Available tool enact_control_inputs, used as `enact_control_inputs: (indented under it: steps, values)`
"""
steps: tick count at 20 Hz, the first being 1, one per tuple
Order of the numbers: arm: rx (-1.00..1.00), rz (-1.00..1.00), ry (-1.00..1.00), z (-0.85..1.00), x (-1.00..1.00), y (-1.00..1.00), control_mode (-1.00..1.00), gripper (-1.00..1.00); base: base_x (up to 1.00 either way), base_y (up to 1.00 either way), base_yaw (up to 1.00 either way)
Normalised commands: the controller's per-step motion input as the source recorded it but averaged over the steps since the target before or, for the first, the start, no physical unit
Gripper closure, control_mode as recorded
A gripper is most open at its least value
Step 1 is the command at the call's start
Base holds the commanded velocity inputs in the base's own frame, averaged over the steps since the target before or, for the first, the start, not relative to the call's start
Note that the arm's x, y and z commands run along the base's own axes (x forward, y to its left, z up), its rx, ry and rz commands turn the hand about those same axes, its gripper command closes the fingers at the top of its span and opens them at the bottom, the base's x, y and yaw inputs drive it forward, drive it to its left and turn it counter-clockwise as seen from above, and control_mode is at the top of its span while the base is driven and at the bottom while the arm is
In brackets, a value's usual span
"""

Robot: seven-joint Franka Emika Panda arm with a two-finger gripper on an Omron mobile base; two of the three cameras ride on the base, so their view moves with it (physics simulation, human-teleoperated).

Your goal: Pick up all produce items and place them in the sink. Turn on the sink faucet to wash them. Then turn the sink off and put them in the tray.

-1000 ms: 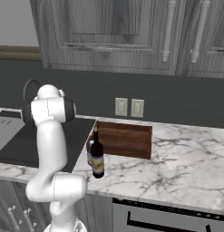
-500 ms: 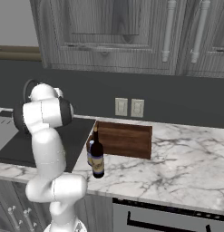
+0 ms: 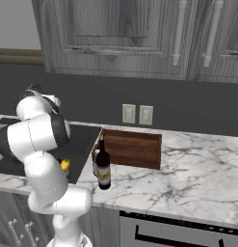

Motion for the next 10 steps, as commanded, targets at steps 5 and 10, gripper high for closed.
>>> enact_control_inputs:
  steps: [5, 10]
  values:
    - [0.00, -0.08, 0.03, 0.33, -0.51, -0.18, -1.00, -1.00, 0.00, 0.00, 0.00]
    - [0.00, -0.04, 0.08, 0.34, -0.42, -0.26, -1.00, -1.00, 0.00, 0.00, 0.00]
